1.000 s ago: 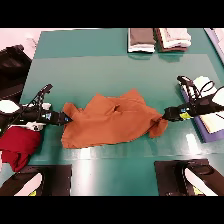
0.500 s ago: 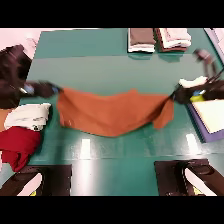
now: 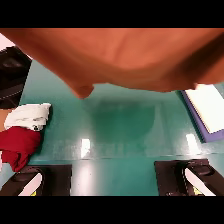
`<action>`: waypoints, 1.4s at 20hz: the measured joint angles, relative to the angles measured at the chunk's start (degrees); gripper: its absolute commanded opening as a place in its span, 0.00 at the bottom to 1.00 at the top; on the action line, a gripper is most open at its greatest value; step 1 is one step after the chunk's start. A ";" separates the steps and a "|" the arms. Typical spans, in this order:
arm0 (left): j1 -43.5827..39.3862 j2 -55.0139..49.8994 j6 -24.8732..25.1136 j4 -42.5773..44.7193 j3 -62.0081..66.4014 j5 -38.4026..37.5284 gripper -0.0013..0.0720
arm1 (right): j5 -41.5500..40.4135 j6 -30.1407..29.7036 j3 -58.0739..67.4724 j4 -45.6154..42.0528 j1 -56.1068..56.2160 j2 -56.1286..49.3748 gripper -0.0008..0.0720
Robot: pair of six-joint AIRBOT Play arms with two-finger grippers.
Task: Fold the shirts.
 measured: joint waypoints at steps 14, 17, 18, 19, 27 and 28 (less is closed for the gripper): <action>-0.04 -12.92 -8.31 18.73 -18.93 1.14 0.06 | 1.66 1.01 -3.48 -2.73 0.37 -25.73 0.03; -0.02 -23.74 -8.15 19.12 -25.44 1.77 0.06 | 0.61 0.39 -5.75 -2.80 1.31 -35.50 0.03; -0.02 -27.02 -7.96 19.08 -26.53 2.10 0.06 | -0.02 0.15 -6.19 -2.67 1.60 -38.69 0.03; -0.02 -30.42 -7.74 19.02 -27.43 2.36 0.06 | -0.79 0.04 -6.45 -2.67 1.68 -41.35 0.04; 1.36 -40.89 -8.63 19.08 -27.67 1.36 0.69 | -2.05 -0.79 -1.99 -2.47 0.83 -51.67 0.53; 2.03 -40.79 -9.03 19.04 -27.19 -0.22 0.69 | -0.76 -1.31 -1.79 -2.45 0.33 -51.30 0.53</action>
